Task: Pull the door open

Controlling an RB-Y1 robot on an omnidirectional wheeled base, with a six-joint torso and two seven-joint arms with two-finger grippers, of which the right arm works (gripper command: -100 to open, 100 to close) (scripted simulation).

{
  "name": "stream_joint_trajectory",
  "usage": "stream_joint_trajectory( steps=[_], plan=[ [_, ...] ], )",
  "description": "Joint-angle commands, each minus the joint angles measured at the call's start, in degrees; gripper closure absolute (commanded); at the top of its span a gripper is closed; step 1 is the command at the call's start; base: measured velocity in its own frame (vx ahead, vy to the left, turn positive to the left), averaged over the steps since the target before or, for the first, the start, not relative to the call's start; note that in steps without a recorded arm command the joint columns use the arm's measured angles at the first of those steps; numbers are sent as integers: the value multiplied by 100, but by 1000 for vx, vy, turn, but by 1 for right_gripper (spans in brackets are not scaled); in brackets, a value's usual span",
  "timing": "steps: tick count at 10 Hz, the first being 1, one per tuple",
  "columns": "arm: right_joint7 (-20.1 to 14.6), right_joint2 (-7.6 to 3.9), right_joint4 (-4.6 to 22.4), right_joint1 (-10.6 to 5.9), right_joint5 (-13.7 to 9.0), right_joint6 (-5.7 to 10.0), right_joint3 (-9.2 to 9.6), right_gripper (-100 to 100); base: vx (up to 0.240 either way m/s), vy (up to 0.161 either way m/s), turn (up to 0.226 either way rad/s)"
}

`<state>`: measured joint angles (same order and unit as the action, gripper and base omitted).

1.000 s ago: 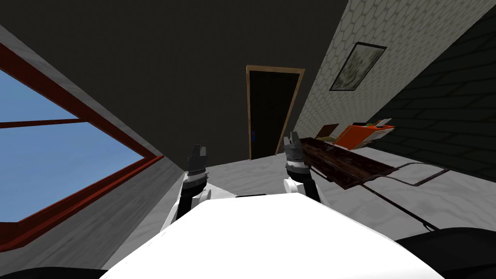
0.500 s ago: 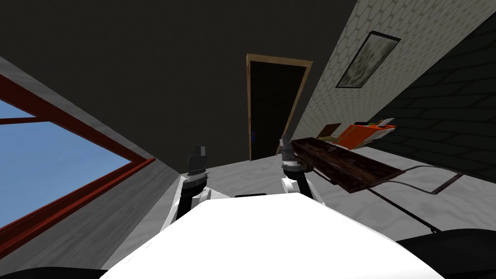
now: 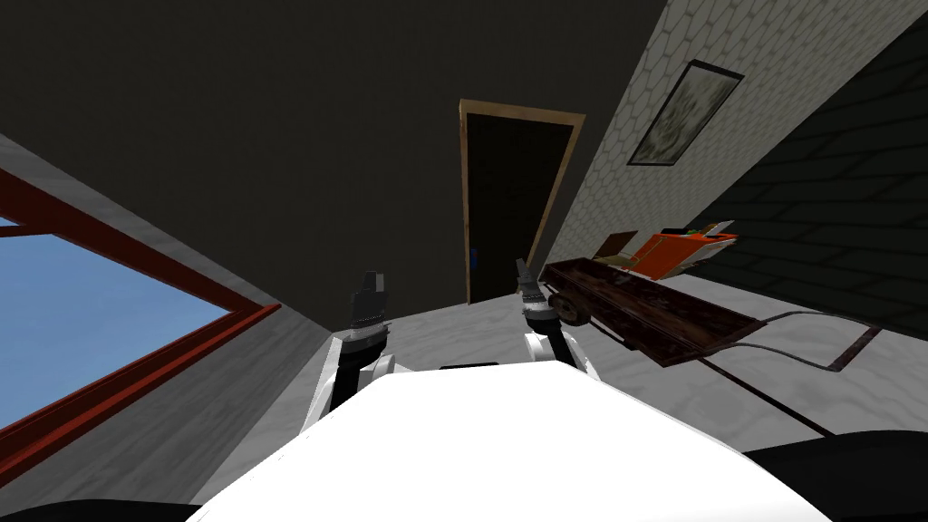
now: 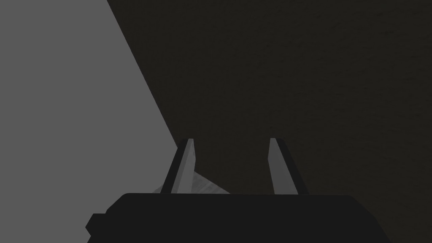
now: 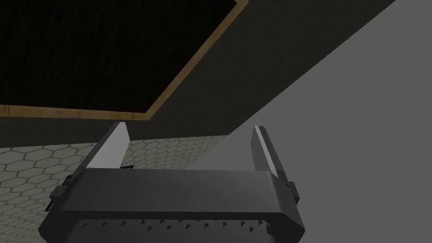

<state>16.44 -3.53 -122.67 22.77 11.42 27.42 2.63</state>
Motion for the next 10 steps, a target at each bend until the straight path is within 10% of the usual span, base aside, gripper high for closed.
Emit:
stream_joint_trajectory(
  steps=[1,10],
  plan=[
    [115,-47,163,-131,104,-82,-7,-100,121,31,-35],
    [743,-249,1258,-609,663,-125,-26,-100,97,23,-29]
  ],
)
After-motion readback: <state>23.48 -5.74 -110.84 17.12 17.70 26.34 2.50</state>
